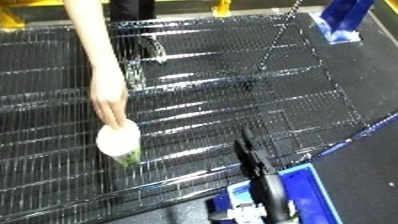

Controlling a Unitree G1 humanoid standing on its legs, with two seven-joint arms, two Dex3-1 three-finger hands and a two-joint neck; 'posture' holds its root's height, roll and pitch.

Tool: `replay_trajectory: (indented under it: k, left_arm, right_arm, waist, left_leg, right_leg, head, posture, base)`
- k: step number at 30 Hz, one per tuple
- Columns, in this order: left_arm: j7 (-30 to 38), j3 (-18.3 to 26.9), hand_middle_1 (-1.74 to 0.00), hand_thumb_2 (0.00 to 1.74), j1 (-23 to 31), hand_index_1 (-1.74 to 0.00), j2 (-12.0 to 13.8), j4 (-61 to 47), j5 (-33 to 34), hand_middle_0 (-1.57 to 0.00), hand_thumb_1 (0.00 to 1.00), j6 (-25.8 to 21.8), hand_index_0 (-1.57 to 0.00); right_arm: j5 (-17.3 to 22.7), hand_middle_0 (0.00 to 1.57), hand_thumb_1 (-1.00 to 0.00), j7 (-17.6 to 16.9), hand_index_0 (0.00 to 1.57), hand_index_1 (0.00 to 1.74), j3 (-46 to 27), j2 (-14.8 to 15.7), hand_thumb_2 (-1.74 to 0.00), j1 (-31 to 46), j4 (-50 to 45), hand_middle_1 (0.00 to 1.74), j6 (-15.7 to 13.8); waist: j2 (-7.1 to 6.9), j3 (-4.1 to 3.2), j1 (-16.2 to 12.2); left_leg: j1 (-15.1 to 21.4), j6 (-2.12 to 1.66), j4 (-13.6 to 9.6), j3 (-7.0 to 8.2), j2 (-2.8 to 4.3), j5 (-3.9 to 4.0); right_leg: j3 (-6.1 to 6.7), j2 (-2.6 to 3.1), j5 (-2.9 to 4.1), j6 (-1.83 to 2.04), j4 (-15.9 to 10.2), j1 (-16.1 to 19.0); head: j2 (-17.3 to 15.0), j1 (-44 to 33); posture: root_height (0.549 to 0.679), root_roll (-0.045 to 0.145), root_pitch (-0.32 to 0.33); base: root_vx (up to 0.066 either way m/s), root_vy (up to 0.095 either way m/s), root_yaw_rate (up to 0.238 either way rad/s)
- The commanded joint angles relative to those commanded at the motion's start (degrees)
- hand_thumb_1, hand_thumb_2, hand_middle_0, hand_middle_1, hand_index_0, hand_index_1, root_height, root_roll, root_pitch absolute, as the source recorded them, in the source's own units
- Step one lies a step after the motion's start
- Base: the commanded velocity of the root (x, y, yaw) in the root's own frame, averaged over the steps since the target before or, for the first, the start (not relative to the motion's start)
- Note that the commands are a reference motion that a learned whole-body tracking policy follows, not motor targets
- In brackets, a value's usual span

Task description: Pick up the object and place it into the box

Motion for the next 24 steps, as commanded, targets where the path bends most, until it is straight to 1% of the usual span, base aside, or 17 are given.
replay_trajectory:
  k: [3,7,15,19,24]
  left_arm:
    - [-0.1,0.1,-1.74,1.74,0.3,-1.74,0.0,-0.2,0.1,-1.57,1.00,-0.1,-1.57]
    - [-0.2,0.2,-1.74,1.74,0.7,-1.74,0.1,-0.6,0.1,-1.57,1.00,-0.1,-1.57]
    - [-0.1,0.1,-1.74,1.74,1.1,-1.74,0.2,-1.1,0.0,-1.57,1.00,-0.1,-1.57]
    - [0.1,-0.1,-1.74,1.74,1.1,-1.74,0.3,-1.1,0.1,-1.57,1.00,-0.2,-1.57]
    - [0.4,-0.3,-1.74,1.74,1.2,-1.74,0.1,-1.3,0.1,-1.57,1.00,-0.4,-1.57]
  right_arm:
    - [0.0,0.00,0.00,0.0,0.00,0.00,-0.1,0.0,0.00,0.3,0.0,0.00,0.0]
    - [-0.2,0.00,0.00,-0.1,0.00,0.00,-0.1,0.0,0.00,0.7,0.0,0.00,0.0]
    - [-0.1,0.00,0.00,-0.4,0.00,0.00,0.1,-0.1,0.00,0.8,0.4,0.00,0.1]
    - [-0.2,0.00,0.00,0.0,0.00,0.00,0.3,-0.4,0.00,0.7,0.7,0.00,0.1]
    - [-1.5,0.00,0.00,1.0,0.00,0.00,0.9,-0.7,0.00,0.5,1.2,0.00,0.6]
  waist:
    - [0.05,0.01,0.0]
    - [0.18,0.01,-0.1]
    - [0.61,0.62,-0.4]
    - [0.73,0.72,-0.5]
    - [0.82,0.83,-0.4]
  left_leg:
    - [0.0,-0.09,-0.1,0.00,0.07,0.13]
    - [-0.1,-0.17,-0.2,0.10,0.06,0.25]
    - [-1.0,-0.32,0.8,0.11,0.03,0.20]
    - [-1.2,-0.42,1.1,0.17,0.06,0.20]
    - [-1.6,-0.53,1.9,0.11,0.00,-0.06]
  right_leg:
    - [-0.04,0.00,-0.02,-0.01,-0.1,0.1]
    - [-0.06,-0.01,0.02,0.02,-0.1,-0.1]
    - [0.16,-0.02,-0.08,0.01,0.8,-0.9]
    - [0.26,-0.07,-0.13,-0.02,1.0,-1.0]
    - [0.33,-0.12,-0.35,-0.12,1.6,-1.2]
  head:
    - [1.5,-0.3]
    - [2.4,-0.3]
    - [2.1,-0.5]
    - [1.9,-1.0]
    - [2.3,-1.5]
  posture:
    - [0.662,0.039,-0.046]
    - [0.662,0.040,-0.044]
    - [0.661,0.040,-0.043]
    - [0.661,0.042,-0.043]
    - [0.660,0.043,-0.047]
  base:
    - [0.030,-0.011,0.003]
    - [0.011,-0.007,-0.009]
    - [-0.001,-0.002,-0.019]
    - [-0.001,0.004,-0.019]
    - [0.027,0.002,-0.006]
